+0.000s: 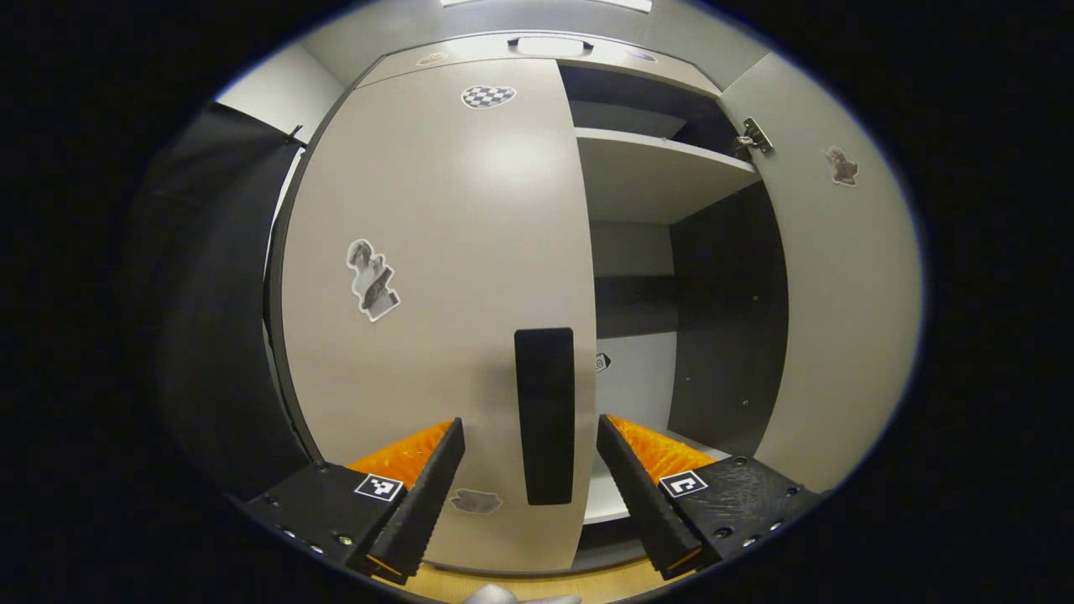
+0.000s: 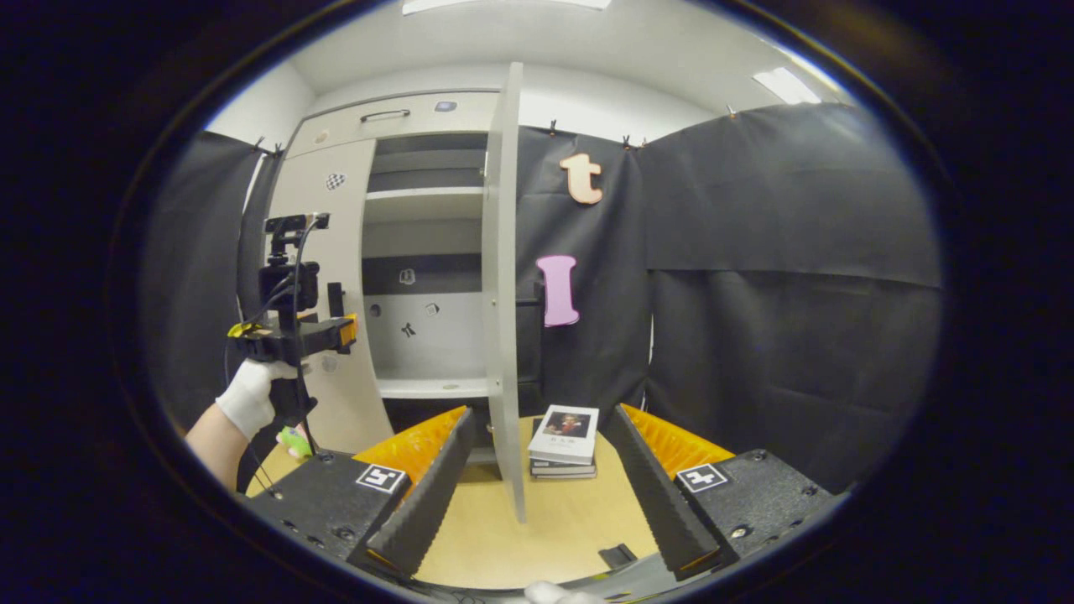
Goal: Open the right door of the double-door shoe cabinet with the right hand, and open the left door with the left hand.
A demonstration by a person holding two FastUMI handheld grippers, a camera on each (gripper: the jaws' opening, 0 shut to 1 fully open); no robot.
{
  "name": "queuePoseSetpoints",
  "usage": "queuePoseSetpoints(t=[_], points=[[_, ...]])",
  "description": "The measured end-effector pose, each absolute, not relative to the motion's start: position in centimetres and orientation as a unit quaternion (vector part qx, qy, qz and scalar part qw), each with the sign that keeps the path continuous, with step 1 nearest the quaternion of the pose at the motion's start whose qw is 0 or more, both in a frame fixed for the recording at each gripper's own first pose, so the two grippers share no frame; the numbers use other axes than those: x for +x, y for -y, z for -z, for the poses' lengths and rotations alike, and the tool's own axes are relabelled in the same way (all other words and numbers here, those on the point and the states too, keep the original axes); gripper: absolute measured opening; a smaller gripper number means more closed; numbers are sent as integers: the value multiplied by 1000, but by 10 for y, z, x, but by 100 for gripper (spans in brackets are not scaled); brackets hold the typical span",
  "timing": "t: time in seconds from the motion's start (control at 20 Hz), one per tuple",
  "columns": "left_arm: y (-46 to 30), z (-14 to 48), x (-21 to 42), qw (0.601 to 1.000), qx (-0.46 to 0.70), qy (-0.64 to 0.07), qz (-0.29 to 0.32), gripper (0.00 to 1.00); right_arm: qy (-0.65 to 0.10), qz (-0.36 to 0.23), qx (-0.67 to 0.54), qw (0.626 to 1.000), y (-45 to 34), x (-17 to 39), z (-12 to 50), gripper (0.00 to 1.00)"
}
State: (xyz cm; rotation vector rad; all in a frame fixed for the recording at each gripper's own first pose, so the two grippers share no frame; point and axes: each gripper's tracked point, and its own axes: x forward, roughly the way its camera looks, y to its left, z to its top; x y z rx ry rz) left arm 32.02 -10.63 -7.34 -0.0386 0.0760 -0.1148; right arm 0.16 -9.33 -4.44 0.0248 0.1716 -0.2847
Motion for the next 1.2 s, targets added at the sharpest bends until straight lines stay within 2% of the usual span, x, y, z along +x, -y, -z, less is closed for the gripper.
queuePoseSetpoints(t=[0.15, 0.35, 0.4, 0.5, 0.65, 0.9, 1.2], points=[[109, 70, 330, 998, -15, -29, 56, 95, -85, 144, 13, 986, 98, 4, 43, 100], [107, 69, 340, 999, 6, -26, 44, 71, -82, 139, 13, 987, 99, 7, 41, 100], [108, 69, 339, 999, 3, -27, 45, 72, -81, 137, 12, 987, 98, 8, 40, 99], [112, 70, 339, 998, -13, -33, 46, 52, -81, 132, 11, 988, 97, 9, 39, 100], [114, 75, 340, 996, -52, -64, 42, 29, -82, 126, 13, 989, 94, 10, 39, 100], [113, 74, 338, 996, -48, -71, 34, 7, -84, 112, 13, 990, 89, 7, 41, 99], [111, 72, 324, 996, -34, -71, 47, 4, -77, 102, 16, 992, 87, -2, 35, 100]])
